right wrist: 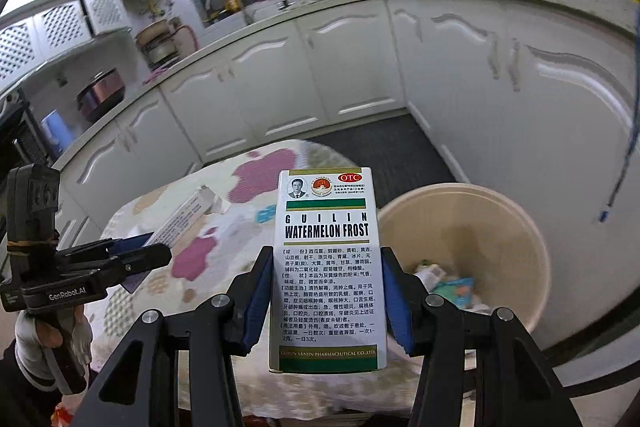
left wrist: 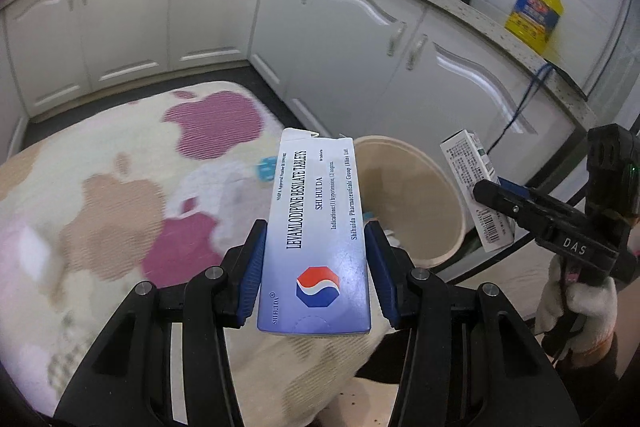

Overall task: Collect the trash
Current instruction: 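Carry both medicine boxes with both tools over the beige bin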

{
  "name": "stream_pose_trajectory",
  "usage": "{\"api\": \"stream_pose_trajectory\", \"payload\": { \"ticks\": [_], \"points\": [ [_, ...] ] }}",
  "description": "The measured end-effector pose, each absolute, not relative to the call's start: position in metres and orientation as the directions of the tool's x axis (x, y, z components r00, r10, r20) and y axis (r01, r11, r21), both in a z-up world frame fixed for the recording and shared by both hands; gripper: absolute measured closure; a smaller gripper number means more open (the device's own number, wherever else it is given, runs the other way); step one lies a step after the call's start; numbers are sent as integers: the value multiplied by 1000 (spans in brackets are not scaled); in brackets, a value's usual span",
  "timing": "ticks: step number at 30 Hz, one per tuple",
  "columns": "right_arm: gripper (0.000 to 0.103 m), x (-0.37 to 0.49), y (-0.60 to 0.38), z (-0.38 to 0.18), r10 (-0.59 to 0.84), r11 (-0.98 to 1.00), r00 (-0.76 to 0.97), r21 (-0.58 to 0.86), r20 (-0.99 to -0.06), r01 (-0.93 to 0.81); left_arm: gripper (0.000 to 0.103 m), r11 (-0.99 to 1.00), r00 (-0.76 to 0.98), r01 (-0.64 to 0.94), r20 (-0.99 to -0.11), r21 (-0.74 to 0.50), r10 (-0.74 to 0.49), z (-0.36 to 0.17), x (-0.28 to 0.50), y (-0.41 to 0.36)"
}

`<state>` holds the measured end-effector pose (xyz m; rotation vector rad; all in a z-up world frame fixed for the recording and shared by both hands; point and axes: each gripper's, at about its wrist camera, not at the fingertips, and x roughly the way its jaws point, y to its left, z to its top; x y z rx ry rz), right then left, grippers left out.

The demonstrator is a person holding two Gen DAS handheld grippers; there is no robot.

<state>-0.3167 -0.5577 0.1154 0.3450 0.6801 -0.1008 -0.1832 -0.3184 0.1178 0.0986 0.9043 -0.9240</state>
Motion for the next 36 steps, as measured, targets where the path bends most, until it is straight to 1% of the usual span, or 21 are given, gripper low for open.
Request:
{"api": "stream_pose_trajectory", "payload": {
  "ticks": [5,16,25,36],
  "points": [
    [54,-330,-585,111,-21,922,773,287,-634,260,57,587,224,750,-719,-305,-659,111,-187,-358],
    [54,-336,-619,93,-50,891,754,312,-655,330,57,547,175,789,-752,-279,-636,88,-188,-432],
    [54,-332,-632,76,-57,875,735,321,-675,363,57,539,153,799,-779,-265,-609,71,-184,-465],
    [54,-326,-645,57,-62,858,718,330,-694,393,57,531,134,805,-791,-265,-597,58,-181,-487]
  ]
}}
